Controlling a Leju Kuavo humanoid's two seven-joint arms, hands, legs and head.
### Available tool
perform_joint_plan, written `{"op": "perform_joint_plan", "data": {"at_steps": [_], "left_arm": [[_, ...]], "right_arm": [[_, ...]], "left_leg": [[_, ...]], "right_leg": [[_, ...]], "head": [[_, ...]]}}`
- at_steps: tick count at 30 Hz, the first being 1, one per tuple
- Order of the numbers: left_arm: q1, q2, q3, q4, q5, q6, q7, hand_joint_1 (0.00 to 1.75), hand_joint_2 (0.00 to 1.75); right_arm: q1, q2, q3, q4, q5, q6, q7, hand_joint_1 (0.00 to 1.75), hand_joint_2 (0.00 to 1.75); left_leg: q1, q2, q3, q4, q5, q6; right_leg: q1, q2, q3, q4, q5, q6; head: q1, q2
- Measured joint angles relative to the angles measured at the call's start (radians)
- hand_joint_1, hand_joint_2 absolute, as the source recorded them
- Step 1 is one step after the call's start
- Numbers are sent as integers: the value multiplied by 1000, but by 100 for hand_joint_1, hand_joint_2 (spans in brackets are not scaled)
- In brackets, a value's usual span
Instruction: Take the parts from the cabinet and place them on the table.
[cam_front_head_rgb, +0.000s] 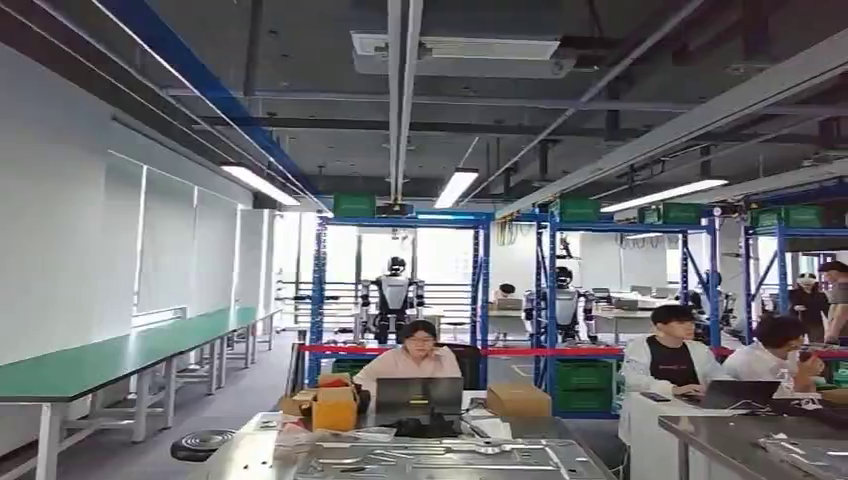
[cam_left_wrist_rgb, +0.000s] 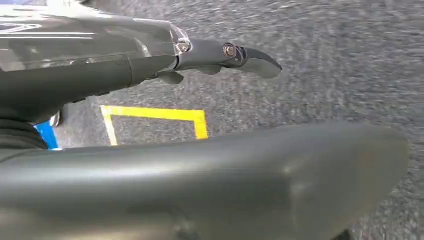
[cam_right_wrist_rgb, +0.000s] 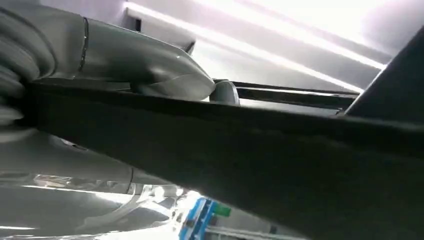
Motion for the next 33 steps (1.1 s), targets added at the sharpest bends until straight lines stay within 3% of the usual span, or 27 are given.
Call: {"op": "perform_joint_plan", "data": {"at_steps": [3,4,5,6,7,8,9,10,11,13,14,15,19,20,21,22,24,25,26,27,29,30,33], "left_arm": [[-1,0,0,0,0,0,0,0,175],[-4,0,0,0,0,0,0,0,175],[-6,0,0,0,0,0,0,0,175],[-7,1,0,0,0,1,-1,0,175],[-4,1,0,0,0,0,-1,0,175],[-2,1,0,0,0,0,-1,0,175],[0,1,0,0,0,1,0,0,175],[1,1,0,0,0,0,0,0,175],[0,1,0,0,0,0,0,0,175],[-1,0,0,0,0,0,0,0,175],[-2,0,0,0,0,0,0,0,175],[-3,0,0,0,0,0,0,0,175],[-5,0,0,0,0,0,0,0,175],[-6,0,0,0,0,0,-1,0,175],[-6,0,0,0,0,0,-1,0,175],[-5,0,0,0,0,-1,0,0,175],[-1,0,0,0,-1,-1,0,0,175],[2,0,0,0,-1,0,0,0,175],[3,0,0,0,-1,0,0,0,175],[3,0,0,0,-1,0,0,0,175],[2,0,0,0,-1,0,0,0,175],[1,2,0,0,-1,0,0,0,175],[0,2,0,0,-1,0,0,0,175]], "right_arm": [[3,0,0,0,1,0,1,175,175],[3,0,0,-1,1,0,1,175,175],[2,0,0,-2,0,0,0,175,175],[-2,0,0,-2,1,0,1,175,175],[-2,0,0,-2,0,0,1,175,175],[0,0,0,-2,0,0,1,175,175],[2,0,1,-1,0,0,0,175,175],[2,0,1,0,0,0,1,175,175],[2,0,0,0,0,0,1,175,175],[1,0,1,0,0,0,1,175,175],[0,0,1,-1,0,0,1,175,175],[-1,0,1,-1,0,0,1,175,175],[-1,0,0,-2,0,0,1,175,175],[1,0,0,-4,0,0,0,175,175],[-3,0,0,-4,0,0,0,175,175],[-4,1,0,-3,0,0,0,175,175],[-1,1,0,-2,0,0,0,175,175],[1,1,0,-1,0,0,0,175,175],[2,1,0,0,0,0,0,175,175],[1,1,0,0,0,0,0,175,175],[0,1,0,0,0,0,0,175,175],[1,1,0,0,0,0,0,175,175],[1,1,0,0,0,0,1,175,175]], "left_leg": [[-10,14,1,5,0,9],[-3,22,4,-3,5,16],[-1,30,6,-5,6,20],[-1,35,7,-5,5,25],[-2,45,8,-5,4,27],[-2,54,8,-5,3,29],[-2,63,8,-4,2,28],[-2,70,9,-4,1,27],[-1,76,10,-4,-1,26],[-1,87,20,-5,-7,20],[-1,90,25,-5,-9,17],[-6,93,26,-5,-12,11],[-3,107,36,-17,-13,-15],[0,99,36,-10,-25,-18],[-1,81,22,25,-51,-16],[-2,69,-11,98,-92,-16],[-3,61,-96,268,-159,-17],[-4,59,-120,307,-159,-16],[-4,58,-118,290,-136,-15],[-5,58,-97,232,-94,-13],[-6,53,-17,45,10,-3],[-9,43,4,5,7,3],[-14,44,4,-3,6,8]], "right_leg": [[-9,20,-3,-6,5,15],[-9,23,-4,-4,1,22],[-6,-17,-6,11,-11,27],[-6,-49,-26,55,-41,33],[-9,-66,-65,138,-85,38],[-12,-70,-111,229,-123,42],[-14,-72,-148,302,-143,46],[-16,-73,-162,322,-139,48],[-17,-75,-150,293,-113,49],[-17,-84,-54,104,-17,45],[-15,-101,-7,14,16,40],[-6,-112,0,-3,0,32],[-2,-87,-4,-8,7,6],[-11,-84,5,-20,13,-2],[-10,-82,8,-24,15,-10],[-10,-79,8,-24,15,-12],[-5,-70,8,-24,12,-17],[-4,-63,9,-23,12,-17],[-3,-58,11,-23,11,-18],[-3,-53,13,-22,9,-17],[-2,-43,20,-17,2,-12],[2,-41,20,-13,-2,-7],[-1,-35,16,-10,-4,5]], "head": [[0,0],[0,0],[0,0],[0,0],[0,0],[0,0],[0,0],[0,0],[0,0],[0,0],[0,0],[0,0],[0,0],[0,0],[0,0],[0,0],[0,0],[0,0],[0,0],[0,0],[0,0],[0,0],[0,0]]}}
